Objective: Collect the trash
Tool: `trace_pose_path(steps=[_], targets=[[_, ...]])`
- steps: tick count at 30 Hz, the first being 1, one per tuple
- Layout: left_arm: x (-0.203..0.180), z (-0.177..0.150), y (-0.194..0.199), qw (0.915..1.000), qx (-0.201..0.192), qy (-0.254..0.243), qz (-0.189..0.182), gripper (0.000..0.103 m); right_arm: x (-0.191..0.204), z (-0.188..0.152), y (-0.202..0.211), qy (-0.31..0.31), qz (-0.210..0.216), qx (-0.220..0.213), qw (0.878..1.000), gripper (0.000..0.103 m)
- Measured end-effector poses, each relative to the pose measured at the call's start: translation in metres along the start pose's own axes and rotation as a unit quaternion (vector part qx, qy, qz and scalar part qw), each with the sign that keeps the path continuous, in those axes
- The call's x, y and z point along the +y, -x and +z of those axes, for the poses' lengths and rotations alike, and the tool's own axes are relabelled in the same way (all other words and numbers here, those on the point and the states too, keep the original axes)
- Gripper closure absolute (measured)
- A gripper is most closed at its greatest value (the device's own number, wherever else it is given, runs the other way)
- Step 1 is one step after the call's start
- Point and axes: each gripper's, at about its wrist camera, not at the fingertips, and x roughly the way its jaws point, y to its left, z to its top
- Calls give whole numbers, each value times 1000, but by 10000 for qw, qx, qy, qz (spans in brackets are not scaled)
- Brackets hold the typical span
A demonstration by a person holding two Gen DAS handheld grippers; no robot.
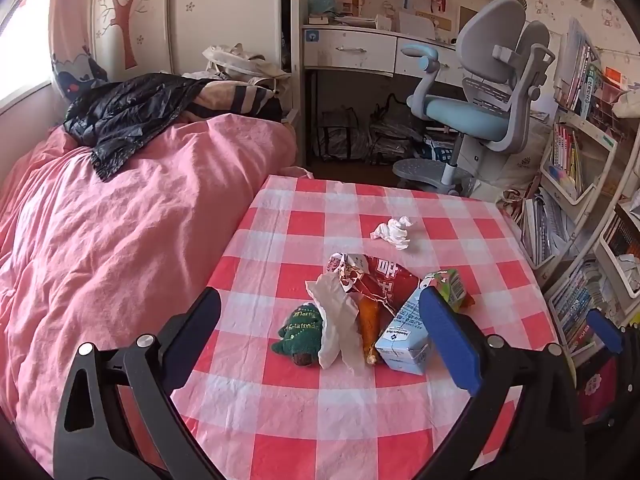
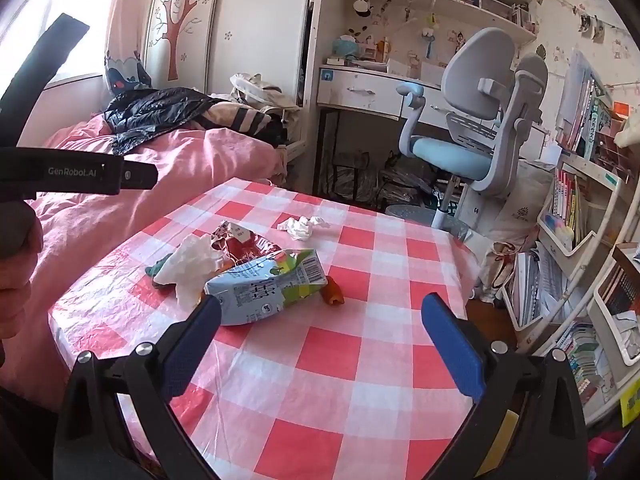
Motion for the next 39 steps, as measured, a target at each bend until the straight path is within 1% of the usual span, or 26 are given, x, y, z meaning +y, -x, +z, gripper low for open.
trace_pose_path(steps=[5, 6, 8, 10, 11, 18, 20, 21, 32, 39], targets=[[2, 2, 0, 10000, 9, 28, 59, 7, -2, 7, -1, 38, 24, 52, 10000, 6], [3, 2, 0, 10000, 22, 43, 65, 7, -1, 1, 0, 69, 28, 53, 10000, 6], [5, 2, -1, 9999, 62, 74, 87, 7, 1, 0, -2, 93, 29, 81, 9999, 6], [9, 3, -2, 9998, 93, 112, 95, 7, 4, -1, -4, 124, 28, 91, 9999, 6], [11, 3, -2, 9998, 105, 139, 91, 7, -1, 2, -2, 118, 29, 97, 9999, 6], [21, 4, -1, 9995, 141, 283, 74, 7, 8, 3, -3, 177, 56, 124, 9998, 6], [22, 4, -1, 9995, 134, 279, 73, 7, 9, 3, -3, 193, 62, 135, 9997, 6], [21, 4, -1, 9995, 130, 273, 75, 7, 13, 2, -5, 176, 47, 33, 9998, 6], [22, 3, -1, 9996, 144, 245, 69, 7, 14, 2, -6, 193, 44, -20, 9998, 6], [21, 3, -1, 9996, 141, 249, 70, 7, 14, 2, -7, 204, 59, 119, 9997, 6]])
